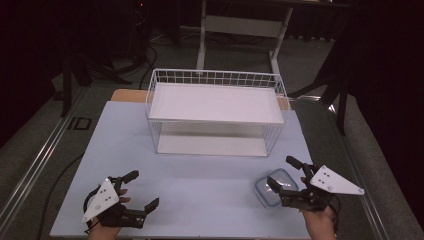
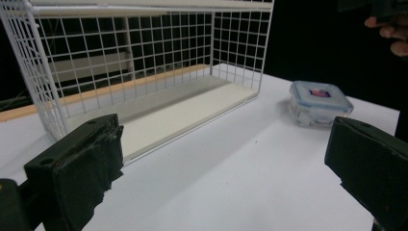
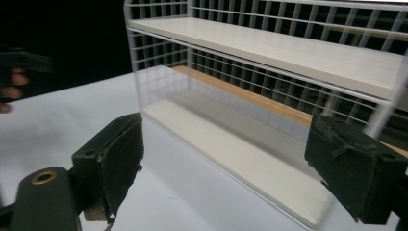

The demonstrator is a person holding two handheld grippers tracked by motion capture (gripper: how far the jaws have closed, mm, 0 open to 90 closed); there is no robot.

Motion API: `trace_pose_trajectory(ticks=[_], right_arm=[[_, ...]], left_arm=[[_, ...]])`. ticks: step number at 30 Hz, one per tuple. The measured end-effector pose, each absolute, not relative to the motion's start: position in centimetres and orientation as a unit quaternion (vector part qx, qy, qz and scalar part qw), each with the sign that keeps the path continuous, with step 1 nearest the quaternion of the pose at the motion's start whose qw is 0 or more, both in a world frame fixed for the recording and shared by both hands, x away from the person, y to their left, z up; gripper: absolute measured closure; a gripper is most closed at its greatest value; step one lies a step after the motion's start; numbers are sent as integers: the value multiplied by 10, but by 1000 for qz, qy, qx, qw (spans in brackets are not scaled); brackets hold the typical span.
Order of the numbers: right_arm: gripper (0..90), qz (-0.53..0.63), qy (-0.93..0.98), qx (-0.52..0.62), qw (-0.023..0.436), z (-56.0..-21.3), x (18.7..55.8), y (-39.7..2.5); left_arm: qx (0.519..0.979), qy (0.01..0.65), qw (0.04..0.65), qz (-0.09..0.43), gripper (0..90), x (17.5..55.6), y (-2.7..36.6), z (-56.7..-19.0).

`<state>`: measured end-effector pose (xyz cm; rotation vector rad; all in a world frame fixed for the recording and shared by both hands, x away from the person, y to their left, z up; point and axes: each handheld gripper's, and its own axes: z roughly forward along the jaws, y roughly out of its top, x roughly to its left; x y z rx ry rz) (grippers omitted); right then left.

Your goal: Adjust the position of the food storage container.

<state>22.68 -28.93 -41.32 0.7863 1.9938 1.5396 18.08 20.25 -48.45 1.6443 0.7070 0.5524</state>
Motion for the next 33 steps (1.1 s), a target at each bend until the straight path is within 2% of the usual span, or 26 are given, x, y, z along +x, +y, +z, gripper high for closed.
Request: trace_pose_trajectory(ticks=[9,21,23,25,27,28,30,32,33], right_arm=[[146,548,736,325,227,-417,264,-311],[148,533,722,368,243,-432,284,-335],[208,525,726,375,239,-438,287,-340],[323,517,728,386,230,-447,291,-348],[381,501,733,395,236,-455,293,-352],[451,490,740,396,235,-459,294,-356],[534,468,749,401,243,-467,295,-360],[687,454,758,404,238,-474,296,-365],[734,445,762,405,239,-477,295,-367]], left_arm=[[705,304,598,233,6,183,202,-484],[710,297,596,230,6,181,199,-483],[709,298,595,232,6,180,200,-483],[708,300,595,232,6,179,200,-483],[709,300,595,234,6,179,201,-483],[708,300,595,233,6,179,201,-483],[709,300,594,232,6,180,201,-483],[709,302,594,231,6,180,200,-484],[710,301,593,231,6,180,200,-484]])
